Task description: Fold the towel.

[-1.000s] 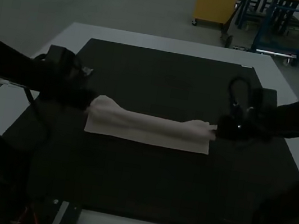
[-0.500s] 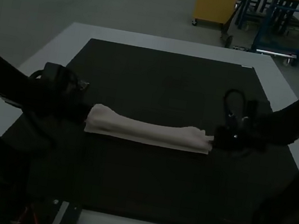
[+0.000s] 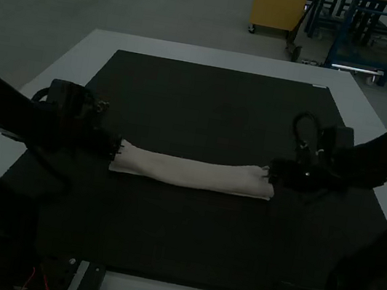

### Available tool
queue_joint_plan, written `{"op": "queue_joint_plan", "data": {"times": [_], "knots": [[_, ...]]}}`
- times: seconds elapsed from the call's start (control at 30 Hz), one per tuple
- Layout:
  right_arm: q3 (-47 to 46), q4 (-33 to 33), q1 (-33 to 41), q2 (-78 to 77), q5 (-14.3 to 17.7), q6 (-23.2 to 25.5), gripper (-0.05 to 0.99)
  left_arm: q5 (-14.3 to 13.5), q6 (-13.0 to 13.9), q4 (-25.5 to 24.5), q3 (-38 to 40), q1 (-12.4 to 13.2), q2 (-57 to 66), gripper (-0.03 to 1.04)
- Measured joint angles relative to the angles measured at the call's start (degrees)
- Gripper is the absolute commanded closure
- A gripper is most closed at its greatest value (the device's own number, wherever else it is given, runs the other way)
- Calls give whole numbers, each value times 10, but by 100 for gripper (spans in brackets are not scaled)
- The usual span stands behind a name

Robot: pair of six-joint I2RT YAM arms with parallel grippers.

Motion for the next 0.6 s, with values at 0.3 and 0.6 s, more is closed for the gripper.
{"op": "queue_joint_plan", "data": {"times": [0.3, 0.6], "knots": [[0, 17, 8, -3, 8, 4, 2, -2, -9, 32, 0, 48, -43, 4], [0, 35, 31, 33, 14, 4, 2, -2, -17, 23, 0, 54, -45, 4]]}}
